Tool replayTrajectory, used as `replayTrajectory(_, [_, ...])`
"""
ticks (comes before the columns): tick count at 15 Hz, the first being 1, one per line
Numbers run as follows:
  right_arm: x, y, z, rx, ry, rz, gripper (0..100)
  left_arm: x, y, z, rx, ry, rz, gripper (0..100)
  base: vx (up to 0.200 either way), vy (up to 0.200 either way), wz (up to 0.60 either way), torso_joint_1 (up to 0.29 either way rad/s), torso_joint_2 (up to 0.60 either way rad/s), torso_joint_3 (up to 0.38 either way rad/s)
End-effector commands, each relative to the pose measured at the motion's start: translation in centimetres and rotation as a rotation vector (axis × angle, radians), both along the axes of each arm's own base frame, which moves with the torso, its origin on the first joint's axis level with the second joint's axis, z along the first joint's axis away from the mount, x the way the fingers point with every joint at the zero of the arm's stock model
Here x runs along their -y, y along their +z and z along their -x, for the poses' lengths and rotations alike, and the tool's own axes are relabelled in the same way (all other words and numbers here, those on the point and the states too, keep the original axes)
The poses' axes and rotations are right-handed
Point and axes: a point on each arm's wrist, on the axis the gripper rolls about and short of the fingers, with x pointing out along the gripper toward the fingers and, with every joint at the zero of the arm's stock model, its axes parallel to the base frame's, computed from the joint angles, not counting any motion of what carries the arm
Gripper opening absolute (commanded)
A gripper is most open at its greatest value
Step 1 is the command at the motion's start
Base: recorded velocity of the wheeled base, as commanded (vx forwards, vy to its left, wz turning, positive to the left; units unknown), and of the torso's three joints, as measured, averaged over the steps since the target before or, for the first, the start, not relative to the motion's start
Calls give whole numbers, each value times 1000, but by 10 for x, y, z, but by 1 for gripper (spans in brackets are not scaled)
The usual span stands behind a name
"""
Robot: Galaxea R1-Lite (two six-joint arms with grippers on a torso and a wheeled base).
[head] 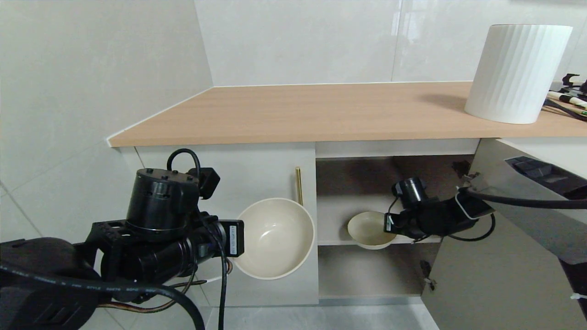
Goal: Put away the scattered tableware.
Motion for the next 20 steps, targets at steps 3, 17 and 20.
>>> replayTrajectory(3, [2, -21, -17, -20, -34, 32, 0, 0, 0, 0, 5, 1, 3, 0, 0, 0, 0, 0, 0, 0])
replayTrajectory(17, [7, -40, -47, 53, -156, 115, 0, 1, -5, -2, -10, 1, -6, 0, 0, 0, 0, 0, 0, 0])
replayTrajectory(20, [6, -42, -49, 54, -156, 116, 0, 1, -4, -2, -6, 1, -3, 0, 0, 0, 0, 0, 0, 0])
